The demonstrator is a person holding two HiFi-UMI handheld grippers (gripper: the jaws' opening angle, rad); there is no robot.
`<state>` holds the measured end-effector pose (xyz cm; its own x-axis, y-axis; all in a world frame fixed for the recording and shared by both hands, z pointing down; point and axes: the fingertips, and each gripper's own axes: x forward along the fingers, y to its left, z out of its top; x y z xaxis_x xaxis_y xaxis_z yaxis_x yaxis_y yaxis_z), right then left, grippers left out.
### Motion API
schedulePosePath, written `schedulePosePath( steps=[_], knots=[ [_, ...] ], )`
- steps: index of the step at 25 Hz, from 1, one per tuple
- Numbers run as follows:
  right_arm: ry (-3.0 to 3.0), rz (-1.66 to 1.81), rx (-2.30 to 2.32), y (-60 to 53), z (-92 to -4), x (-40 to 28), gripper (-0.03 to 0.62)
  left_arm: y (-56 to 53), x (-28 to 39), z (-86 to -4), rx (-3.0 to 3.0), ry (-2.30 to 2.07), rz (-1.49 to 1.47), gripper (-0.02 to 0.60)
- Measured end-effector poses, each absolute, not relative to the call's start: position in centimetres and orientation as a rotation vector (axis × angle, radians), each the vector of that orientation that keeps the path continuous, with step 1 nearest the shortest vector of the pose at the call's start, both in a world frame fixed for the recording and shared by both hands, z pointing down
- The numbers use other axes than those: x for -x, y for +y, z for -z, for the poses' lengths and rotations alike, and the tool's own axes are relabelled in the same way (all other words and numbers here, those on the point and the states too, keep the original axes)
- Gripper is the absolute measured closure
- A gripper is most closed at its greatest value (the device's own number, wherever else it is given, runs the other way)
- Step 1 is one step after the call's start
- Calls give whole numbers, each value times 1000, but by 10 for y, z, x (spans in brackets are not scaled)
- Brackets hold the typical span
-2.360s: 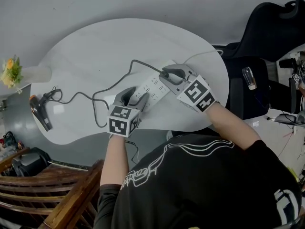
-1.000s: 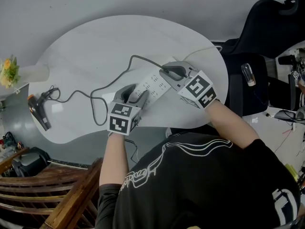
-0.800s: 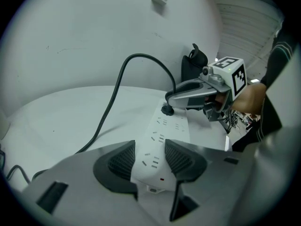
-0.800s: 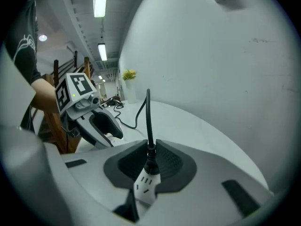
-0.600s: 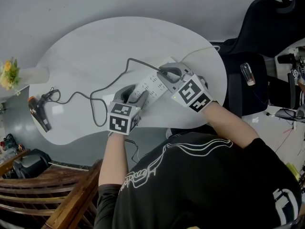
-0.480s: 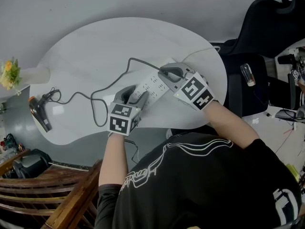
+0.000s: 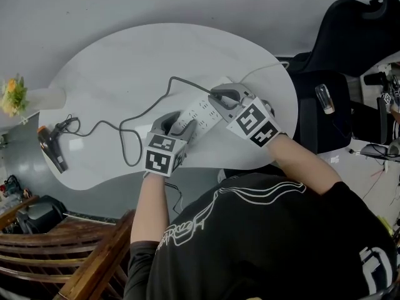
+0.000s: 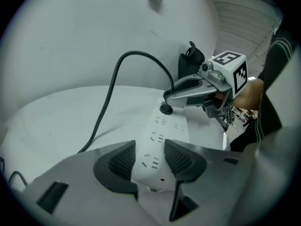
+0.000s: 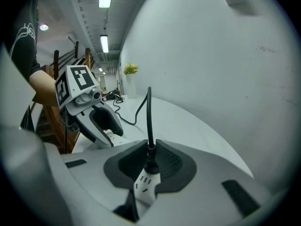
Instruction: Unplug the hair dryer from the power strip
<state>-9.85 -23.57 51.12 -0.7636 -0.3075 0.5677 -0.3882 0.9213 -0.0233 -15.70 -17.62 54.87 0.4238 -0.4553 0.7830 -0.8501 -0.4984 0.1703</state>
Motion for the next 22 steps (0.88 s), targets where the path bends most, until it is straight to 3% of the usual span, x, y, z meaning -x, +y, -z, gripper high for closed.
schedulePosePath(
  steps=[6,16,22],
  knots=[
    [-2537,-392,-542,-243,-514,91,559,-174,154,-549,-2136,-1105,-890,387],
    [-2493,-248,-544,-237,-511,92,560,-174,151,-549,-2120,-1105,-909,388],
    [-2545,-405,-540,-242,-512,85,560,-173,151,-549,-2129,-1102,-871,387]
  ],
)
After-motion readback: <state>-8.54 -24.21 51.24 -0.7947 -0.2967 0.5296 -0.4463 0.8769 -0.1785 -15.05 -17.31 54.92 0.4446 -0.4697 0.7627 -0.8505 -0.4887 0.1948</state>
